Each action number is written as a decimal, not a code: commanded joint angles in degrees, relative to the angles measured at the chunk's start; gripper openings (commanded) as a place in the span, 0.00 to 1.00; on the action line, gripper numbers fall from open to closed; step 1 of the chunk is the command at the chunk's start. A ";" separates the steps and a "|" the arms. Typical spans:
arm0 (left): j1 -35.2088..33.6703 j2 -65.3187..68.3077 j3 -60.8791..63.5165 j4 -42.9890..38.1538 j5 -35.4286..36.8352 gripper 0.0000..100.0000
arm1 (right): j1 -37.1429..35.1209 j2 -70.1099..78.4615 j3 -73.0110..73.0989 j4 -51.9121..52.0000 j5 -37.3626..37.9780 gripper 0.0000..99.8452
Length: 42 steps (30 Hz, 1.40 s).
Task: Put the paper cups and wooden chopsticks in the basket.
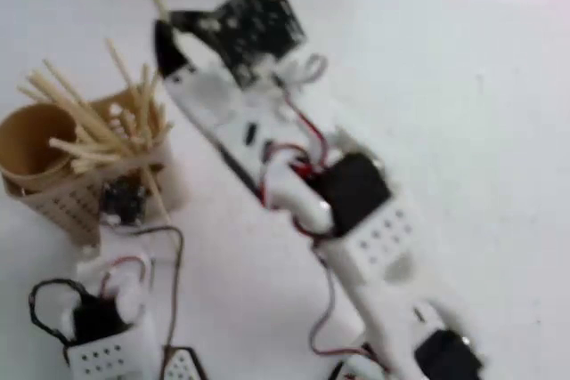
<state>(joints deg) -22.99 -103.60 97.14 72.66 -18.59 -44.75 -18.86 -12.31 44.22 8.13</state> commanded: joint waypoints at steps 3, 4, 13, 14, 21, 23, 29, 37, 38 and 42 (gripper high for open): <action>0.13 0.31 -0.09 0.00 -0.62 0.05 | -4.53 8.57 -10.55 -4.70 -2.02 0.02; 0.13 0.31 -0.09 0.00 -0.62 0.05 | -5.14 9.98 -12.04 -4.70 -2.11 0.02; 0.13 0.31 -0.09 0.00 -0.62 0.05 | -8.13 20.44 -18.64 -4.09 -2.11 0.02; 0.13 0.31 -0.09 0.00 -0.62 0.05 | -8.40 21.05 -18.64 -3.56 -2.11 0.02; 0.13 0.31 -0.09 0.00 -0.62 0.05 | -8.40 19.47 -18.73 0.92 -2.11 0.08; 0.13 0.31 -0.09 0.00 -0.62 0.05 | -8.40 19.30 -18.64 1.63 -2.11 0.14; 0.13 0.31 -0.09 0.00 -0.62 0.05 | -8.40 19.30 -18.64 2.51 -2.20 0.17; 0.13 0.31 -0.09 0.00 -0.62 0.05 | -8.31 14.73 -19.16 5.85 -1.76 0.17; 0.13 0.31 -0.09 0.00 -0.62 0.05 | -8.31 13.32 -19.16 8.13 -1.76 0.17; 0.13 0.22 -0.09 -0.09 -0.70 0.05 | -8.04 5.58 -19.16 23.52 -1.67 0.12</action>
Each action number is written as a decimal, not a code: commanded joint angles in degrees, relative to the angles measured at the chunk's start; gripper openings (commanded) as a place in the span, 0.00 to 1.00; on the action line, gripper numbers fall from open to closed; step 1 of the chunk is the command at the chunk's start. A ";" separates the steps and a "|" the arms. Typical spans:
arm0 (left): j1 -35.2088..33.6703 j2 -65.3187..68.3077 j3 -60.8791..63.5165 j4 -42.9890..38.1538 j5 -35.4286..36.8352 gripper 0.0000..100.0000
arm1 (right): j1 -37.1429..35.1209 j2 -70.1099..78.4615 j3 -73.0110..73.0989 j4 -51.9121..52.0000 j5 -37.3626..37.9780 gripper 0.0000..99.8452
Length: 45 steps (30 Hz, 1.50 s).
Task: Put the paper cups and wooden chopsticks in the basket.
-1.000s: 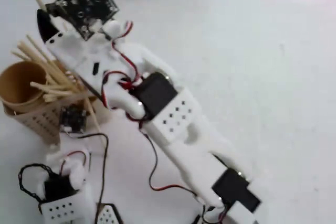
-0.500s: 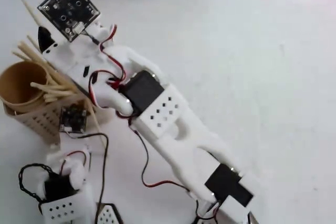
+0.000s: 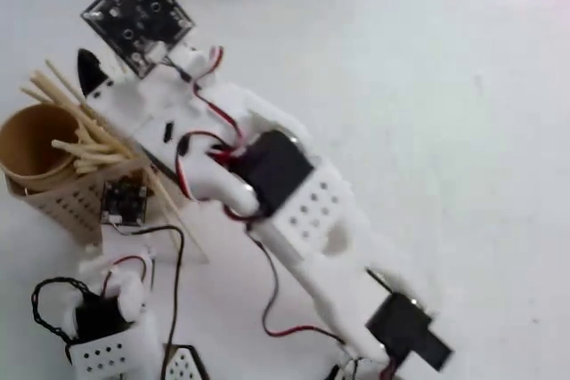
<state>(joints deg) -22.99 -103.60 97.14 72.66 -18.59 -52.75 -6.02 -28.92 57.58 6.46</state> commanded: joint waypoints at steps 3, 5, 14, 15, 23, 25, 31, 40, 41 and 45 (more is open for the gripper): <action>0.13 0.22 -0.09 -2.64 -0.70 0.05 | 2.15 -13.41 -2.29 24.40 0.00 0.02; -0.13 0.22 -0.09 -3.08 -3.25 0.05 | 5.76 -16.84 -2.29 33.36 0.00 0.02; -4.18 0.13 -0.70 0.35 -32.70 0.05 | 26.77 -29.85 18.55 39.16 8.44 0.02; -4.35 0.13 -1.41 1.93 -34.73 0.05 | 27.03 -30.55 22.51 39.34 10.99 0.02; -9.10 0.13 -10.64 7.03 -52.31 0.05 | 27.21 -42.68 54.33 27.38 15.56 0.02; -11.30 0.22 -14.95 7.74 -56.26 0.05 | 27.30 -47.25 60.57 24.57 15.56 0.02; -12.62 0.48 -30.33 13.19 -56.53 0.05 | 27.38 -57.54 75.25 22.73 17.76 0.02; -12.53 0.66 -59.25 24.70 -45.71 0.05 | 27.38 -62.20 87.91 15.87 21.80 0.02; -12.53 0.66 -61.36 24.70 -43.69 0.05 | 27.38 -62.20 88.62 15.69 21.80 0.02; -12.62 4.70 -63.03 24.70 -37.54 0.11 | 27.21 -62.73 91.78 14.99 22.42 0.02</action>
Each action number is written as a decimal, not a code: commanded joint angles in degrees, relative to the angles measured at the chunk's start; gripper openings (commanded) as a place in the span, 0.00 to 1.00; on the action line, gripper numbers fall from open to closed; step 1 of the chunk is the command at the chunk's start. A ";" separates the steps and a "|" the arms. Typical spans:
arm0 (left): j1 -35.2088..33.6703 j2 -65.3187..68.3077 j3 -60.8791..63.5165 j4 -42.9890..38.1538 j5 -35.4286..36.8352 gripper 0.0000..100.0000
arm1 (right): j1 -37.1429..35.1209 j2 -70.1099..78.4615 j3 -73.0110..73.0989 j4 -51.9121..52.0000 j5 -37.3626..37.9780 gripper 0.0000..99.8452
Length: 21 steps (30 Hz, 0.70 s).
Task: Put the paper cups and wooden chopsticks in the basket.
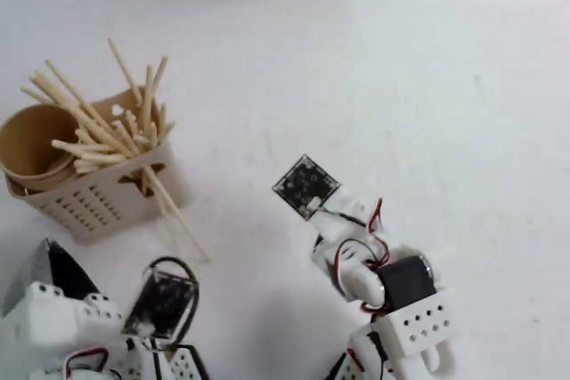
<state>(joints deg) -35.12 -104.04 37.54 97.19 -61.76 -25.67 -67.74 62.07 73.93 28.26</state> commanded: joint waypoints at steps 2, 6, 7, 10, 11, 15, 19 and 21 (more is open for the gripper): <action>-0.40 11.56 -0.88 -0.70 5.63 0.15 | 0.22 -1.01 2.90 -3.38 0.44 0.02; 1.98 27.12 5.45 -5.63 5.89 0.17 | 0.22 -1.01 8.79 -9.63 0.09 0.02; 3.30 30.90 7.21 -6.15 7.21 0.17 | 0.22 -1.01 10.11 -11.56 0.00 0.02; 5.67 38.64 9.67 -8.18 13.63 0.17 | 0.31 -1.10 12.22 -15.08 -0.09 0.02; 5.67 38.64 9.41 -9.76 15.47 0.17 | 0.22 -1.36 12.40 -15.78 -0.97 0.02; 8.66 28.00 6.77 -11.78 19.52 0.14 | -0.13 -6.11 12.31 -17.01 -7.82 0.02; 14.73 11.56 6.15 -4.84 17.49 0.14 | -0.13 -13.32 13.27 -13.58 -8.26 0.02; 13.85 6.20 5.89 -2.29 16.97 0.14 | -0.13 -16.84 13.98 -12.97 -8.44 0.02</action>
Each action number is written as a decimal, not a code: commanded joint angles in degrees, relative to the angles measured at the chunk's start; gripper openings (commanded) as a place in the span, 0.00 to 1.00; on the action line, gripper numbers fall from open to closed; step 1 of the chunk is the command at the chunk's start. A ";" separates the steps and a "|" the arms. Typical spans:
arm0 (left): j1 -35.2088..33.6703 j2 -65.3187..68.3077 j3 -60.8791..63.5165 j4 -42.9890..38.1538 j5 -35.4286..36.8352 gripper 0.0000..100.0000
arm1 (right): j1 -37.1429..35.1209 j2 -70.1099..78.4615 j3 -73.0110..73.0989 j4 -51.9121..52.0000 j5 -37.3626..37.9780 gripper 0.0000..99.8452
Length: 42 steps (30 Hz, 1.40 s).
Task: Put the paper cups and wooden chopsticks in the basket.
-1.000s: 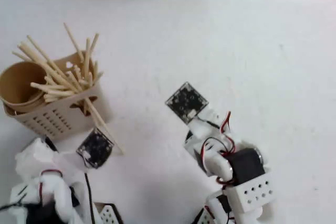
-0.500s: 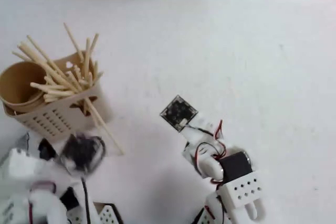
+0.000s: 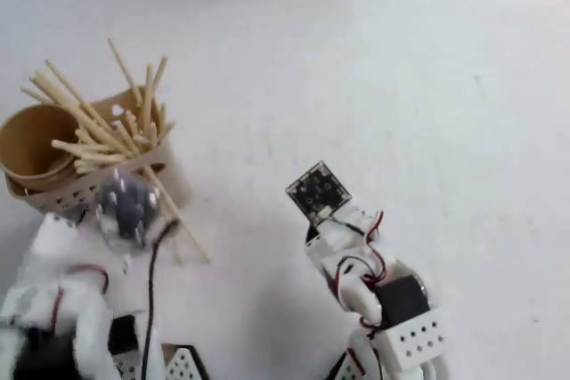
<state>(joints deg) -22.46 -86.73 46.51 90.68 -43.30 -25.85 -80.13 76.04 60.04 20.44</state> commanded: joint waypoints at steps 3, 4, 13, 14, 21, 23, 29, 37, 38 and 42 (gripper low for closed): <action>-4.70 -13.76 -7.30 5.98 -1.14 0.14 | -1.36 -8.13 0.18 0.31 -0.62 0.02; -6.46 -14.29 -9.32 5.71 -0.35 0.14 | -2.33 -9.01 0.18 -0.22 -0.62 0.02; -17.10 -15.08 -24.88 0.18 4.31 0.14 | -12.88 -9.80 0.09 -1.89 -0.70 0.02; -19.74 -14.90 -23.91 -3.16 4.31 0.14 | -14.20 -9.80 0.09 -3.21 -0.70 0.02; -43.47 0.57 -12.66 -34.20 6.95 0.14 | -25.45 -9.36 0.35 -13.32 -0.70 0.02; -48.31 8.04 -10.46 -43.52 6.86 0.14 | -27.74 -9.27 0.53 -15.34 -0.70 0.02; -52.44 29.49 -11.69 -59.60 5.36 0.13 | -29.76 -9.19 3.16 -21.76 -0.70 0.02; -52.44 49.80 -20.84 -61.63 4.66 0.13 | -30.11 -9.19 7.38 -27.82 -0.70 0.02; -52.44 52.62 -21.71 -61.63 4.66 0.13 | -30.20 -9.19 7.91 -29.05 -0.70 0.02; -52.44 65.19 -26.81 -61.63 2.37 0.13 | -31.25 -8.84 10.37 -31.69 -2.02 0.02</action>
<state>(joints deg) -74.24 -32.22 26.64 30.73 -38.29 -56.26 -89.45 86.51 30.59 20.09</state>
